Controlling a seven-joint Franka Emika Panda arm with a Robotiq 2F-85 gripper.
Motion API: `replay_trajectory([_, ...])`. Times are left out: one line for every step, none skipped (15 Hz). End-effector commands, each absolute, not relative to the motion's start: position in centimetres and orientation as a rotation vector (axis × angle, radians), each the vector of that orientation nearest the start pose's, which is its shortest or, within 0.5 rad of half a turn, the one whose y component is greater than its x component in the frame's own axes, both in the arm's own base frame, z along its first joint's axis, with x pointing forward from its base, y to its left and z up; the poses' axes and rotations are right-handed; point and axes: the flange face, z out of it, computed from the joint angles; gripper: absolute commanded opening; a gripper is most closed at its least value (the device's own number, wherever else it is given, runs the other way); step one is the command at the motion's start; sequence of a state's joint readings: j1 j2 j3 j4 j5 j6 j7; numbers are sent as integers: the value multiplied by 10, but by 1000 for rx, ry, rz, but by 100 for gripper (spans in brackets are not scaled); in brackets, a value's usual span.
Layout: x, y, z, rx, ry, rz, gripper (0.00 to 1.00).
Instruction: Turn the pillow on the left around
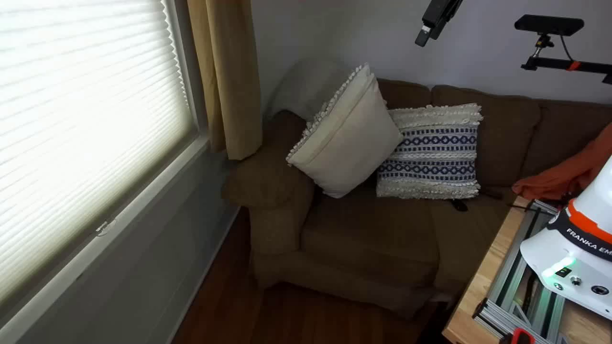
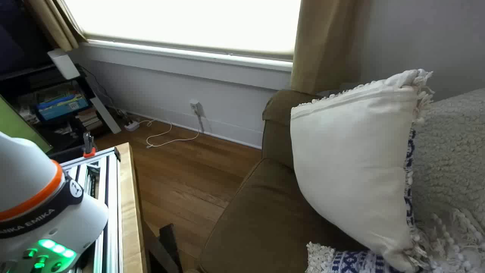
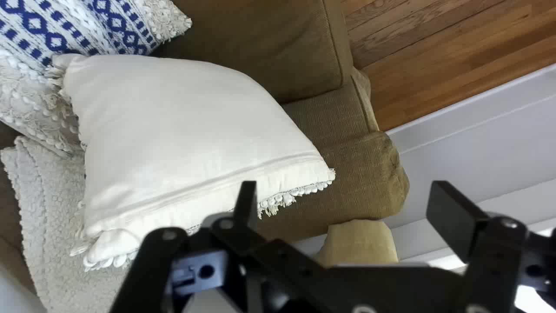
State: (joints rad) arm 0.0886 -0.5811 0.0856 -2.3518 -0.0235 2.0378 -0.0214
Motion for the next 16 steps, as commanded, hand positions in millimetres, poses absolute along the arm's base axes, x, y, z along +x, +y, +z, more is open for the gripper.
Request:
replay_trajectory([395, 74, 567, -3148, -309, -427, 100])
replay_trajectory([395, 74, 567, -3148, -309, -427, 100])
replay_trajectory([395, 74, 567, -3148, -309, -427, 100])
replay_trajectory([395, 74, 567, -3148, -309, -427, 100])
replay_trajectory([395, 74, 567, -3148, -309, -427, 100])
replay_trajectory([395, 74, 567, -3148, -309, -427, 100])
replay_trajectory([395, 74, 567, -3148, -309, -427, 100])
replay_trajectory([395, 74, 567, -3148, -309, -427, 100])
replay_trajectory([395, 74, 567, -3148, -309, -427, 100])
replay_trajectory([395, 74, 567, -3148, -309, -427, 100])
replay_trajectory([401, 76, 565, -3145, -222, -415, 100])
replay_trajectory([417, 79, 560, -3172, -56, -400, 100])
replay_trajectory([426, 81, 557, -3171, 15, -376, 100])
replay_trajectory([444, 80, 552, -3180, 103, -378, 100])
replay_trajectory([453, 80, 550, -3185, 187, -366, 100])
replay_trajectory([466, 79, 545, -3184, 275, -351, 100])
